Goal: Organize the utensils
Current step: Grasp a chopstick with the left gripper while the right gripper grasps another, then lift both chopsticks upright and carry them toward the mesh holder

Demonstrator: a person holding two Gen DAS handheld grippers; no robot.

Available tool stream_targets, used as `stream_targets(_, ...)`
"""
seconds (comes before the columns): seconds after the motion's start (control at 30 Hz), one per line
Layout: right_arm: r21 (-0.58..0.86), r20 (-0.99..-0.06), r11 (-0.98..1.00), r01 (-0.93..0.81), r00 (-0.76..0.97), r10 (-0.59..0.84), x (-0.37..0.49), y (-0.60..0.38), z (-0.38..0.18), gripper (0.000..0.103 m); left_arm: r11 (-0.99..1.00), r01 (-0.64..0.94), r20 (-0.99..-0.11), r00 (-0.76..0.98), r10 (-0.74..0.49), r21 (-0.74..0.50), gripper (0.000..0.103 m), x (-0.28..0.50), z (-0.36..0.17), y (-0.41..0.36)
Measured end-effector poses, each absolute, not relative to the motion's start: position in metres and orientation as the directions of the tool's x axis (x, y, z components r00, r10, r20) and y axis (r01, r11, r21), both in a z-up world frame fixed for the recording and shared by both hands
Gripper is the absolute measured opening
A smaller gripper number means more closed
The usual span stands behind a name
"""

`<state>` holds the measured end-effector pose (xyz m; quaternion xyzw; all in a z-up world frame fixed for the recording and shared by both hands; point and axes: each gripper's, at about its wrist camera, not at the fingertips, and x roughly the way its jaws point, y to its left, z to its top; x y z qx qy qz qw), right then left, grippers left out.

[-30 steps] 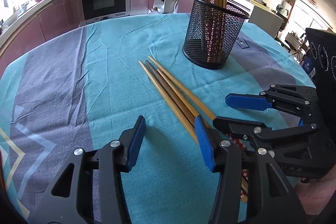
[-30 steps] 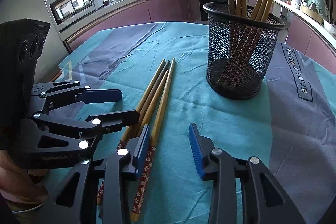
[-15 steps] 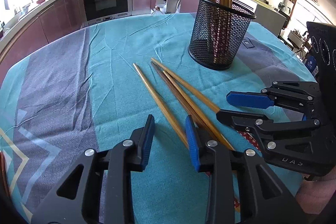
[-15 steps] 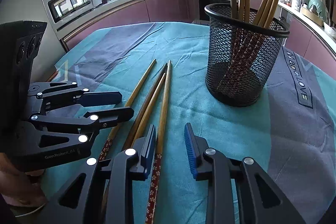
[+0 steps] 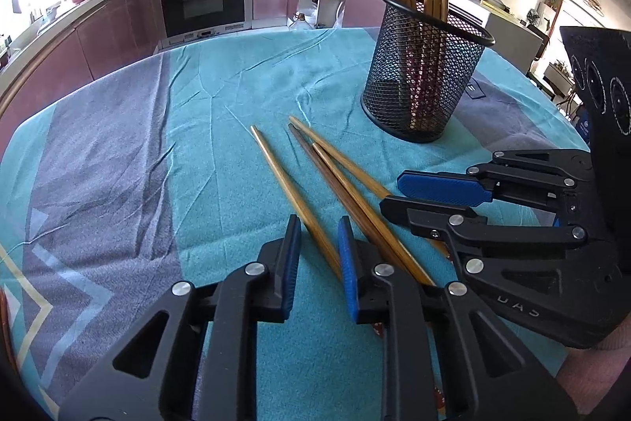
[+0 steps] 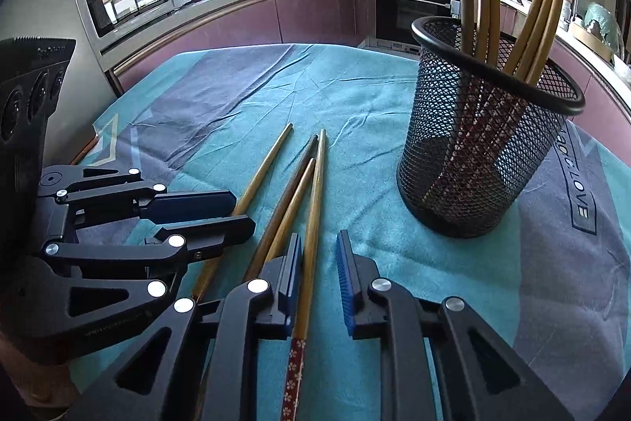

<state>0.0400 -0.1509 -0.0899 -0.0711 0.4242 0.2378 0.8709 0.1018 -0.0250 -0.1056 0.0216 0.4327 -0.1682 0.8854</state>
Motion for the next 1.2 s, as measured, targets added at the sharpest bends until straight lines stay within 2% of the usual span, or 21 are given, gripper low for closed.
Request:
stream_targets(0.3, 0.093, -0.770, 0.882, -0.462, 0.528, 0.358, 0.043, -0.154, -0.089, 0.005, 0.947, 0.297, -0.773, 0.571, -0.277, -0.120, 0.016, 0.108, -0.106, -0.027)
stream_targets(1.2, 0.210, -0.707, 0.870, -0.447, 0.545, 0.451, 0.028, -0.187, -0.070, 0.005, 0.945, 0.281, -0.750, 0.585, -0.309, -0.170, 0.007, 0.101, -0.096, -0.022)
